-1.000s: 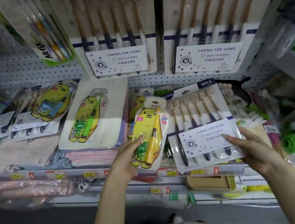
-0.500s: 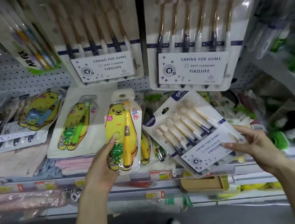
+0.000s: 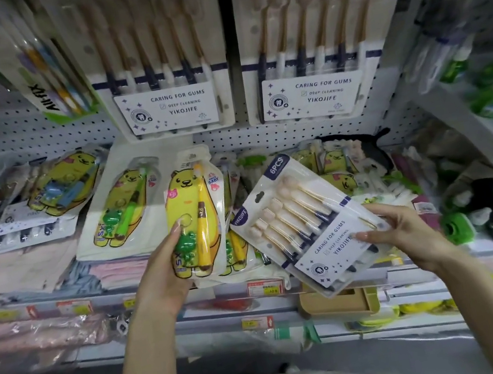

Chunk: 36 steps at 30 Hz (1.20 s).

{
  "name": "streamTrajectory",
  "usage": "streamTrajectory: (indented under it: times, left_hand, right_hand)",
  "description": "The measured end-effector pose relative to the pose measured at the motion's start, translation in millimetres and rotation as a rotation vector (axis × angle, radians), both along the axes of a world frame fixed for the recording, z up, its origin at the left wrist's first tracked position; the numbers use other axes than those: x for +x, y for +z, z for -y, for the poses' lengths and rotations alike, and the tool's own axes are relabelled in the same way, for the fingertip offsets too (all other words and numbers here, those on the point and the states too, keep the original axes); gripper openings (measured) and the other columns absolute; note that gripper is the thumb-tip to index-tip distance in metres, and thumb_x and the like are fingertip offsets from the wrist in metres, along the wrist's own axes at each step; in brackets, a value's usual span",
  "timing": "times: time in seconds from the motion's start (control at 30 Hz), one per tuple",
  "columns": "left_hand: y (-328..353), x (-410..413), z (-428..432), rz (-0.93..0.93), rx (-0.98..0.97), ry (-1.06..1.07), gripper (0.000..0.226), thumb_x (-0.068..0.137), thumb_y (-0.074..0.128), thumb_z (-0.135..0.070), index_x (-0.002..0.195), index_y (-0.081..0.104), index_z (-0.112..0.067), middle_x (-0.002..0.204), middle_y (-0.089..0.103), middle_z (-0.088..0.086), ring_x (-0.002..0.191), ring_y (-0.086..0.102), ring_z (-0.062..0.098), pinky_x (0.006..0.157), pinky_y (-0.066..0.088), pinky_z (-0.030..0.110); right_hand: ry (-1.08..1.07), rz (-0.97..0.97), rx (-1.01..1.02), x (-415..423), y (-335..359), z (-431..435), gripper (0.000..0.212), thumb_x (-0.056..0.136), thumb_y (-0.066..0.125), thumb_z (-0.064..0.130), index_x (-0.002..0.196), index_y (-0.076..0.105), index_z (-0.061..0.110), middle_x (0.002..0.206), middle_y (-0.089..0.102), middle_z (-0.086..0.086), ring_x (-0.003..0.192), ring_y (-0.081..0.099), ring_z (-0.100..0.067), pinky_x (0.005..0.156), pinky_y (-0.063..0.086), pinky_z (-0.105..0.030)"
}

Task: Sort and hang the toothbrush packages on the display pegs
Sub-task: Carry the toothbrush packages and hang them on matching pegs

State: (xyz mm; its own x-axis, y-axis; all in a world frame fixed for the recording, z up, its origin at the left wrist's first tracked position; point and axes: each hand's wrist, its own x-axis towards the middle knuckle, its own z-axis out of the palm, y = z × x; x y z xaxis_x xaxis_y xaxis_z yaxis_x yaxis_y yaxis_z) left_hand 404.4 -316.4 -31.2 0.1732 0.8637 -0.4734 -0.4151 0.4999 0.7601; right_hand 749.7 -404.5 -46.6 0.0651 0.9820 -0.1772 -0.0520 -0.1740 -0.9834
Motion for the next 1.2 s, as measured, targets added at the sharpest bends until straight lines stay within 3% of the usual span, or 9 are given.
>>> streamTrajectory:
  times: [0.1,0.27,0.37,0.5,0.6,0.7,0.9,1.07,1.2]
  left_hand:
    - [2,-1,1,0.014,0.013,0.008,0.026,0.091,0.056,-0.034,0.091,0.079,-0.022,0.107,0.073,0.007,0.094,0.072,0.020,0.083,0.054,0.040]
    - [9,-5,3,0.058,0.047,0.070,0.017,0.078,0.065,-0.029,0.076,0.080,-0.022,0.088,0.076,0.003,0.076,0.073,0.013,0.055,0.058,0.026]
    - [9,-15,1,0.112,0.133,0.113,0.025,0.055,0.077,-0.031,0.079,0.080,-0.024,0.090,0.076,0.000,0.080,0.072,0.011,0.063,0.060,0.026]
    - [11,-22,-3,0.199,0.215,0.162,0.060,0.029,0.096,-0.033,0.086,0.080,-0.025,0.099,0.075,-0.001,0.088,0.072,0.011,0.076,0.058,0.030]
    - [18,-15,-1,0.227,0.222,0.193,0.021,0.059,0.076,-0.021,0.078,0.080,-0.027,0.094,0.075,-0.003,0.083,0.072,0.009,0.069,0.060,0.030]
    - [18,-8,-3,0.215,0.226,0.218,0.031,0.088,0.052,-0.014,0.083,0.079,-0.028,0.097,0.075,-0.004,0.087,0.072,0.010,0.069,0.060,0.030]
    - [24,-3,-5,0.188,0.250,0.220,0.042,0.094,0.045,-0.011,0.083,0.079,-0.034,0.098,0.075,-0.007,0.088,0.072,0.008,0.078,0.058,0.032]
    - [23,-4,-4,0.193,0.232,0.205,0.032,0.078,0.055,-0.016,0.100,0.075,-0.027,0.106,0.073,-0.005,0.092,0.071,0.011,0.078,0.058,0.034]
    - [23,0,-2,0.156,0.236,0.191,0.034,0.090,0.050,-0.015,0.094,0.077,-0.034,0.107,0.073,-0.006,0.093,0.071,0.010,0.079,0.058,0.033]
  right_hand:
    - [0.006,0.000,0.064,-7,8,-7,0.041,0.065,0.071,-0.002,0.091,0.079,0.028,0.096,0.076,-0.001,0.085,0.072,-0.015,0.064,0.057,-0.023]
    - [0.024,0.012,0.179,-11,21,-16,0.043,0.067,0.073,0.000,0.106,0.075,0.019,0.106,0.074,-0.006,0.093,0.070,-0.019,0.073,0.059,-0.031]
    - [0.021,0.014,0.270,-12,31,-19,0.042,0.069,0.073,-0.002,0.108,0.074,0.014,0.109,0.073,-0.010,0.100,0.068,-0.022,0.085,0.056,-0.032]
    - [-0.070,-0.089,0.362,-11,45,-24,0.040,0.066,0.078,0.004,0.103,0.076,0.019,0.101,0.075,-0.006,0.093,0.069,-0.020,0.078,0.057,-0.029]
    - [-0.109,-0.209,0.422,-13,58,-32,0.050,0.053,0.092,0.028,0.100,0.076,0.023,0.097,0.075,-0.002,0.088,0.071,-0.015,0.079,0.058,-0.030]
    - [-0.172,-0.311,0.479,-17,73,-42,0.058,0.049,0.094,0.033,0.103,0.073,0.025,0.103,0.075,-0.003,0.095,0.070,-0.019,0.089,0.055,-0.040]
    - [-0.184,-0.354,0.525,-24,81,-45,0.055,0.053,0.093,0.030,0.104,0.073,0.028,0.104,0.074,-0.003,0.099,0.070,-0.019,0.091,0.055,-0.037]
    - [-0.221,-0.437,0.507,-19,71,-35,0.052,0.057,0.091,0.028,0.106,0.072,0.029,0.107,0.073,0.000,0.103,0.068,-0.018,0.085,0.056,-0.035]
    - [-0.226,-0.414,0.485,-12,72,-32,0.048,0.063,0.085,0.023,0.108,0.070,0.028,0.110,0.072,-0.002,0.105,0.067,-0.018,0.084,0.056,-0.033]
